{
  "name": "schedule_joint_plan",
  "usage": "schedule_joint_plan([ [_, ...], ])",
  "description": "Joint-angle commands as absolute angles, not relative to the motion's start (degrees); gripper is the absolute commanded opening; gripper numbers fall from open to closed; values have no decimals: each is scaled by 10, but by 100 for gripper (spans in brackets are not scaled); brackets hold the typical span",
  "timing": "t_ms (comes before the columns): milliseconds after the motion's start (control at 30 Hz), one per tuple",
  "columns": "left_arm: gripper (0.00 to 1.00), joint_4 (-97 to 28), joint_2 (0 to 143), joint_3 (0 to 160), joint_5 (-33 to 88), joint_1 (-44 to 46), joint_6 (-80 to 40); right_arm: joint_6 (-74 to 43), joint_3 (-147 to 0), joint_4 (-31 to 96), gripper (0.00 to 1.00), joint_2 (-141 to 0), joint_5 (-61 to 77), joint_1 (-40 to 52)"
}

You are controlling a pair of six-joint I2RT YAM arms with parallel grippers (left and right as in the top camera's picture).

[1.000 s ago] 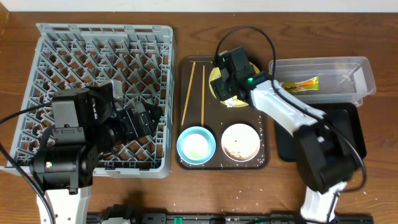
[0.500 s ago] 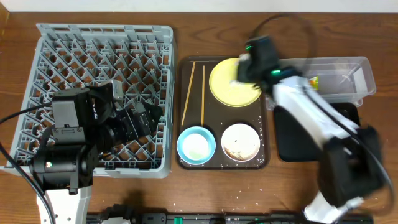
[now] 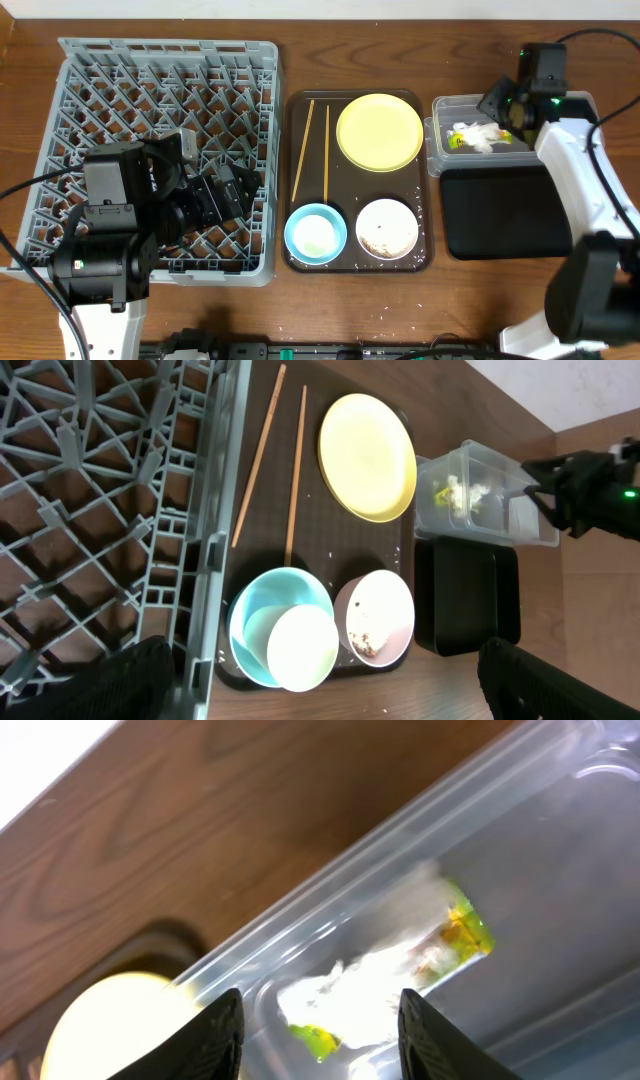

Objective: Sort waste into correct bins and load items into the dishwasher
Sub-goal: 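Drop the tissue into the clear bin with the right gripper, then grasp the white cup from the blue bowl with the right gripper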

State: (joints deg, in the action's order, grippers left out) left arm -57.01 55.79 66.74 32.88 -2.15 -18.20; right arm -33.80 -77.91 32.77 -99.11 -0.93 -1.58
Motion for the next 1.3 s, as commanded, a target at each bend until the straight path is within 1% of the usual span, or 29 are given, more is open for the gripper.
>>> schedule_joint_plan([
  [0, 98, -571, 557, 678, 335, -23, -181, -244, -787, 342, 51, -888, 99, -11],
  [33, 98, -571, 557, 678, 335, -23, -181, -206, -787, 354, 52, -857, 159, -2],
  [67, 98, -571, 557, 678, 335, -23, -181, -196, -787, 359, 52, -848, 176, 2],
  [100, 98, -571, 557, 678, 335, -23, -181, -158, -787, 394, 52, -814, 240, 32],
  [133, 98, -571, 557, 678, 335, -23, -181, -155, -787, 416, 51, -804, 243, 51],
  [300, 98, -571, 557, 678, 335, -23, -181, -152, -779, 529, 49, -805, 230, 174],
  [467, 98, -571, 557, 678, 335, -23, -181, -152, -764, 557, 49, -843, 161, 290],
  [600, 98, -571, 557, 678, 335, -23, -181, -169, -764, 561, 49, -884, 129, 349],
  [733, 98, -571, 557, 678, 335, -23, -181, -176, -764, 562, 45, -920, 129, 369],
  [833, 98, -573, 557, 678, 338, -23, -181, -178, -764, 558, 46, -921, 111, 368],
  [867, 98, -592, 557, 678, 343, -23, -181, -180, -764, 557, 47, -921, 105, 364],
  [1067, 98, -615, 557, 678, 343, -20, -172, -182, -764, 561, 47, -913, 105, 356],
  [1133, 99, -636, 557, 678, 343, -8, -126, -182, -764, 560, 50, -905, 105, 356],
  [1167, 98, -648, 555, 678, 339, 2, -113, -182, -764, 557, 52, -897, 103, 356],
  [1267, 98, -678, 540, 678, 265, 51, -112, -182, -764, 562, 55, -869, 96, 356],
])
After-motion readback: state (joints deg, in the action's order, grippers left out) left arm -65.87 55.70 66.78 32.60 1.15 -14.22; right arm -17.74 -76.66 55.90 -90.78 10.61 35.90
